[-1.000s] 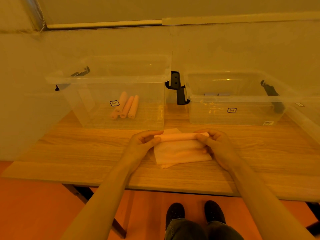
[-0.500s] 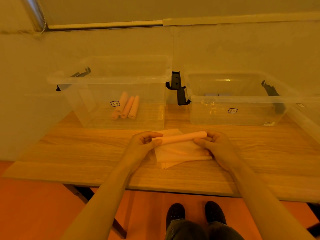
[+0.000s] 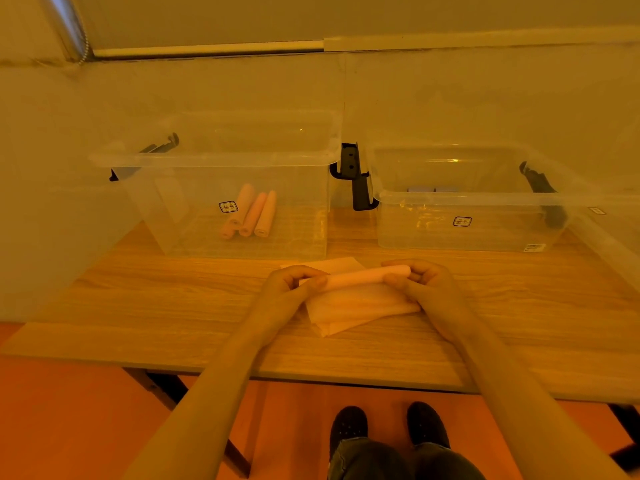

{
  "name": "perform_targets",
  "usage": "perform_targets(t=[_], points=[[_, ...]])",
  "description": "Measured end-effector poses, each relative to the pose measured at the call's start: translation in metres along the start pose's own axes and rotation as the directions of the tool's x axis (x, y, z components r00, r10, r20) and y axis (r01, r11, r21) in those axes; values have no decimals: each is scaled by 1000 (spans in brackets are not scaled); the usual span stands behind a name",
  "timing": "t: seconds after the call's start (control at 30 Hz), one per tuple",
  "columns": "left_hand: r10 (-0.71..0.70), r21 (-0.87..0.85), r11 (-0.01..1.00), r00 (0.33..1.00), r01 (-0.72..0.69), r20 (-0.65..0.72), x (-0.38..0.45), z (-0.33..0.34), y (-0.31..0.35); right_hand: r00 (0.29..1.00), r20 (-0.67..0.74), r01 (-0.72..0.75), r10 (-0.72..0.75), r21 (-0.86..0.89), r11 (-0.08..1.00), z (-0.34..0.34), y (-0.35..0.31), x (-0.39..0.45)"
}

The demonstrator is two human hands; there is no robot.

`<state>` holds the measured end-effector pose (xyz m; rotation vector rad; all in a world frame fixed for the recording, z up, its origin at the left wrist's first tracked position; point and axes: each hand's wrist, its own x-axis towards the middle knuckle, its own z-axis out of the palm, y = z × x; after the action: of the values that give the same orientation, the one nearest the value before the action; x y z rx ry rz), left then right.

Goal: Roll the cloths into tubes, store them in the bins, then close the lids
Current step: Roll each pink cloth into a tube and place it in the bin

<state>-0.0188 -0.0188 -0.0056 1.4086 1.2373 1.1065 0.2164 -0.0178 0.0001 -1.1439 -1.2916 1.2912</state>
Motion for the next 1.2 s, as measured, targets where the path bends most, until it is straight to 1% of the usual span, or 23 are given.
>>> perform_targets(t=[0.1,0.2,0.33,0.5,0.6,0.67,0.77,0.9,0.97,1.07,1.2], points=[[37,-18,999,999,-37,-11,1,0,0,1000,-22,15,-15,-26,1000,0,2,1],[40,35,999,999,-39,-25,1,1,-1,1000,-20,15,-15,-14,1000,0,2,1],[53,86,995,998,-50,-42,2,3,-1,1000,-5,4,-4,45,999,0,3,2],[123,121,986,992,-119,-25,2,14,0,999,-49,1,2,81,997,-4,5,5],[125,137,983,992,-119,-32,4,16,-2,997,-77,9,-4,65,998,-4,6,5],[89,100,991,996,-85,-32,6,14,-2,996,-83,15,-12,37,999,-4,7,5],[2,-13,1000,1000,-2,-22,4,13,0,997,-75,22,-21,18,1000,-5,9,6],[-60,-143,988,998,54,-34,5,11,2,998,-47,-32,34,44,999,-4,9,7],[-79,-163,984,996,72,-34,5,11,3,999,-39,-21,22,23,999,-3,8,6],[-40,-169,985,999,35,-27,3,12,5,999,-47,4,-2,39,999,-3,7,6],[-39,-157,987,999,35,-27,1,12,4,995,-98,-12,15,36,999,-3,7,7]])
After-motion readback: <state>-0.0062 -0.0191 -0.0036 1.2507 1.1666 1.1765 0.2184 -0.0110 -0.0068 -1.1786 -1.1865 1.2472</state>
